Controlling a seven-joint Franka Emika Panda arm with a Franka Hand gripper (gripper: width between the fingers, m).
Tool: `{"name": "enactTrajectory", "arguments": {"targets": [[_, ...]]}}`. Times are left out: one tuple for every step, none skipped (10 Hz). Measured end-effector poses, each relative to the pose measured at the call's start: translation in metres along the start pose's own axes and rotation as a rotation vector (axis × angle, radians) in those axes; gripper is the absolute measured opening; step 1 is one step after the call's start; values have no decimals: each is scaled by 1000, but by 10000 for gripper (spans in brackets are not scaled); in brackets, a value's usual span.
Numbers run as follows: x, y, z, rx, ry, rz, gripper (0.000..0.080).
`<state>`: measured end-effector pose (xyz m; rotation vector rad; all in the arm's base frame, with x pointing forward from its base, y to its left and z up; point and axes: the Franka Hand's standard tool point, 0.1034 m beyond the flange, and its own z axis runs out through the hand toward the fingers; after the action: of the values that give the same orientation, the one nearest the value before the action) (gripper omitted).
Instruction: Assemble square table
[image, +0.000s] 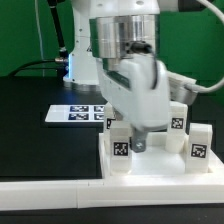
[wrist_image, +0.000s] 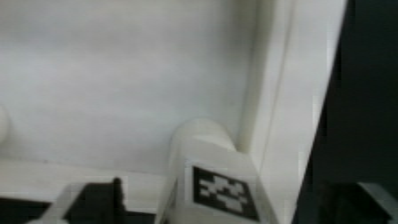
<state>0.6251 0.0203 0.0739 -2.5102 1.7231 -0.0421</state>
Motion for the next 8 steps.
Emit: {"name": "enactTrajectory", "arguments": {"targets": [[-1, 0, -2, -2, 0, -92, 623], [0, 1, 0, -4, 1, -112, 646], [0, 1, 0, -5, 2, -199, 646], [1, 1, 0, -6, 2, -281, 649], [2, 0, -2, -11, 8, -407, 649], [4, -7, -10, -14, 25, -583, 649], [5, -7, -12, -15, 27, -716, 649], [5, -6, -11, -21, 28, -858, 649]]}}
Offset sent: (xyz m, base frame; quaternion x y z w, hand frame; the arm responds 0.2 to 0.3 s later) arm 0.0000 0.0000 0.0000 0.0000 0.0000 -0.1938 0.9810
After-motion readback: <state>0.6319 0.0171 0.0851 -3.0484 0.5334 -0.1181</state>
